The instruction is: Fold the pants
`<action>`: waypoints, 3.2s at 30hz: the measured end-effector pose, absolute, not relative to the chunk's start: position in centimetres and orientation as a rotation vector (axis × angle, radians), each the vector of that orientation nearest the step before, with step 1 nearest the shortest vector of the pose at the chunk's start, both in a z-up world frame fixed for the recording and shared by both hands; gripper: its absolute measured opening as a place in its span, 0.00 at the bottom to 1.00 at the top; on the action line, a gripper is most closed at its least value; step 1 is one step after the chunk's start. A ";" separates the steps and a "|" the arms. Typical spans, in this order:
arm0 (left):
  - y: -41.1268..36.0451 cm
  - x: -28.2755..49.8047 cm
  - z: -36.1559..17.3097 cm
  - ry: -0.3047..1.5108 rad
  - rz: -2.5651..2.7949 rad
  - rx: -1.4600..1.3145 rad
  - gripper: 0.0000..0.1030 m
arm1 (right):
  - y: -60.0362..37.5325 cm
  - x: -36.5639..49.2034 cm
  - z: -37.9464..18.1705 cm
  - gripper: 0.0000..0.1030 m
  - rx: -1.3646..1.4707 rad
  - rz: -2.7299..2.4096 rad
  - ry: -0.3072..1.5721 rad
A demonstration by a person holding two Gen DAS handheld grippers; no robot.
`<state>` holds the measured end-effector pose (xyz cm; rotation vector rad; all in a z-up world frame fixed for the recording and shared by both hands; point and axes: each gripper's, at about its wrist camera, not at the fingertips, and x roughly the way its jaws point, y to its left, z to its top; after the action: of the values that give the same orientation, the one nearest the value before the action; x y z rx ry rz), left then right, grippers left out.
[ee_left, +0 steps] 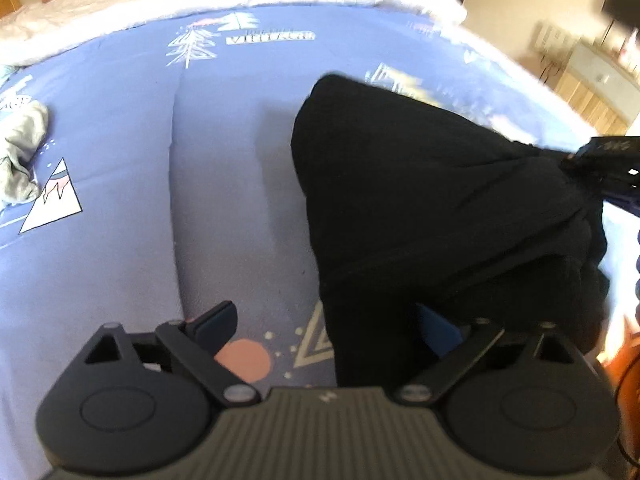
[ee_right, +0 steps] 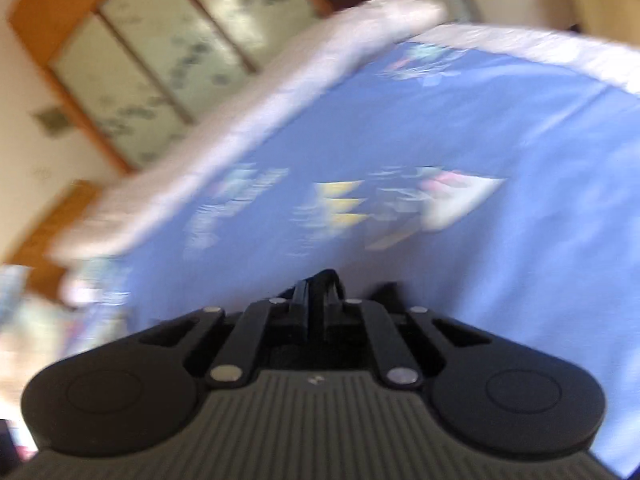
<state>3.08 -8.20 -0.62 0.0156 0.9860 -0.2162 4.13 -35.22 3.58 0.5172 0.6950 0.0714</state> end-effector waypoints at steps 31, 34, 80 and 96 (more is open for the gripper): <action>-13.1 1.7 0.5 0.904 -0.383 0.107 0.92 | -29.4 -3.8 0.9 0.45 0.282 0.346 0.807; -11.6 0.6 1.7 0.898 -0.383 0.057 0.94 | -31.3 -4.8 2.0 0.47 0.383 0.371 0.795; 0.3 -0.9 5.4 0.769 -0.332 -0.349 0.28 | -25.4 -3.6 8.3 0.44 0.327 0.463 0.582; 8.3 -3.8 -0.6 0.905 -0.045 -0.372 0.77 | -22.0 1.5 -1.1 0.78 0.489 0.500 0.963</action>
<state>-3.82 8.31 -0.60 -0.3721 0.9050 -0.0450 1.47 -21.97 -1.14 0.4891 0.9630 0.5003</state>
